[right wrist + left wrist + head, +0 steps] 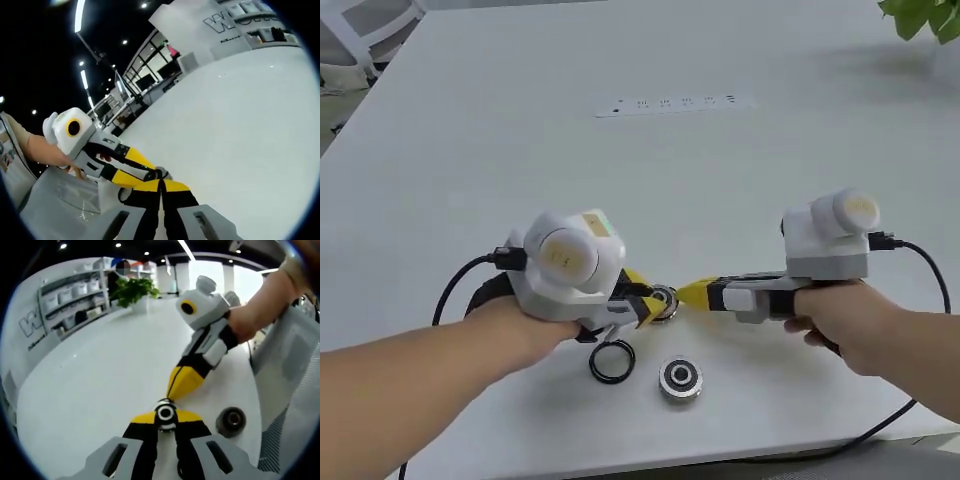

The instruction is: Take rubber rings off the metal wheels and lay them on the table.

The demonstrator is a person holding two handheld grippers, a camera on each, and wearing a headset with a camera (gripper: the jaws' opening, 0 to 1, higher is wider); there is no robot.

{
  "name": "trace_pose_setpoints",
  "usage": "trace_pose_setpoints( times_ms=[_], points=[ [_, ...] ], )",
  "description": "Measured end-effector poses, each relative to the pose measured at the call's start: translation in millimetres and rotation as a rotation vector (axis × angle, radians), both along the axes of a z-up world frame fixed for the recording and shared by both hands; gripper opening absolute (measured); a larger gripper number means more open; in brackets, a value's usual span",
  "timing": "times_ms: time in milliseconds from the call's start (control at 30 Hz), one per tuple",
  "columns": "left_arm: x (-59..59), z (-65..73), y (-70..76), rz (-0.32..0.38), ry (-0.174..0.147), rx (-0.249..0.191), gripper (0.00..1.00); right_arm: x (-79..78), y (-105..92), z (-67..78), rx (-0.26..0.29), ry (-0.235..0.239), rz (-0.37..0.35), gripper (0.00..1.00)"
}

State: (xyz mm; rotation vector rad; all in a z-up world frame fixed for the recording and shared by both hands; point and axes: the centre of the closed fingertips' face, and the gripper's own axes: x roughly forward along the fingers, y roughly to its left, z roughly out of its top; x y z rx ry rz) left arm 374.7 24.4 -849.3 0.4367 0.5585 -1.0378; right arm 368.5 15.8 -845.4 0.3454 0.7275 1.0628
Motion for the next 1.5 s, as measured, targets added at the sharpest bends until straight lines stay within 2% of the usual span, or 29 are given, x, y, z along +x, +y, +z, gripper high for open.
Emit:
trace_pose_setpoints(
  times_ms=[400,733,800,833,867,900,967,1167,1367,1400,1500],
  points=[
    [-1.1,0.1,-0.2,0.007,-0.002,-0.004,0.12,-3.6,5.7,3.2,0.018,0.018,0.012,0.0],
    [-1.2,-0.1,-0.5,0.008,-0.002,-0.002,0.12,-6.1,11.1,3.8,0.018,0.015,0.039,0.0],
    [-1.3,-0.1,-0.6,0.008,-0.003,-0.003,0.12,-7.0,12.8,5.2,0.031,0.019,0.046,0.0],
    [-1.4,-0.2,-0.9,0.007,-0.003,-0.004,0.12,-8.5,17.4,11.7,0.073,0.023,0.054,0.0],
    [-1.3,-0.2,-0.8,0.006,-0.004,-0.002,0.12,-10.7,21.5,15.4,0.093,0.042,0.06,0.0],
    [-1.2,-0.2,-0.8,0.008,-0.002,-0.004,0.12,-6.6,18.2,9.9,0.033,-0.01,0.071,0.0],
    [-1.2,-0.1,-0.8,0.01,-0.002,-0.005,0.12,-5.4,16.0,8.4,0.05,0.018,0.061,0.0],
    [-1.3,0.0,-0.8,0.02,-0.006,-0.008,0.12,-2.9,13.7,8.6,0.065,0.026,0.047,0.0],
    [-1.4,0.3,-0.9,0.02,-0.005,-0.009,0.12,-8.6,15.0,12.3,0.11,0.062,0.045,0.0],
    [-1.4,0.3,-0.9,0.02,-0.003,-0.01,0.12,-12.4,16.2,14.7,0.128,0.071,0.063,0.0],
    [-1.7,0.2,-1.0,0.022,-0.001,-0.011,0.12,-11.8,15.4,14.7,0.129,0.066,0.056,0.0]
  ],
)
